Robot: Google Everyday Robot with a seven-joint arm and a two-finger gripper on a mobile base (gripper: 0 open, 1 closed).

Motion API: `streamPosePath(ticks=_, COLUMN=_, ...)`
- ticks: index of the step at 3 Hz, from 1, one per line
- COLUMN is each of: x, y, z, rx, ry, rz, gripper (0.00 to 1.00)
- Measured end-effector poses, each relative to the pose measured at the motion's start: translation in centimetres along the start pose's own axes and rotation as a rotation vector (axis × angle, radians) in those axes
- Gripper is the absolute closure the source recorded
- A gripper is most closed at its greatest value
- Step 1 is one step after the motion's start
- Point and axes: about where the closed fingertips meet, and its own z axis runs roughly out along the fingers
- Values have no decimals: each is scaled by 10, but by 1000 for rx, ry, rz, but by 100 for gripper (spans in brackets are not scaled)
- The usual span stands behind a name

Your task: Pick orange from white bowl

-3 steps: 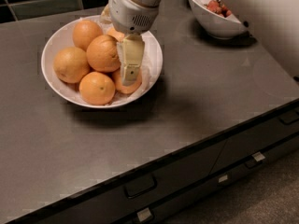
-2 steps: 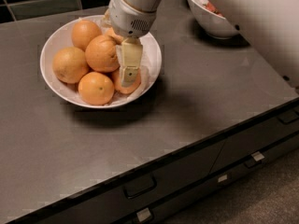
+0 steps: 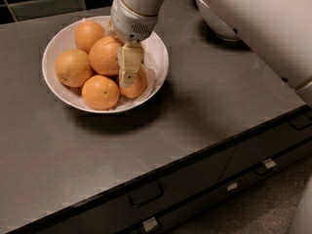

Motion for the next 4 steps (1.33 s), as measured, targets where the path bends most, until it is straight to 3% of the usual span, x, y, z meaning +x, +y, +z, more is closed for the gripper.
streamPosePath(ticks=3, x=-3, y=-16, z=24, rx=12, ry=5, rz=2, gripper=24)
streamPosePath(ticks=4, x=-4, y=-15, z=23, rx=12, ry=5, rz=2, gripper=42)
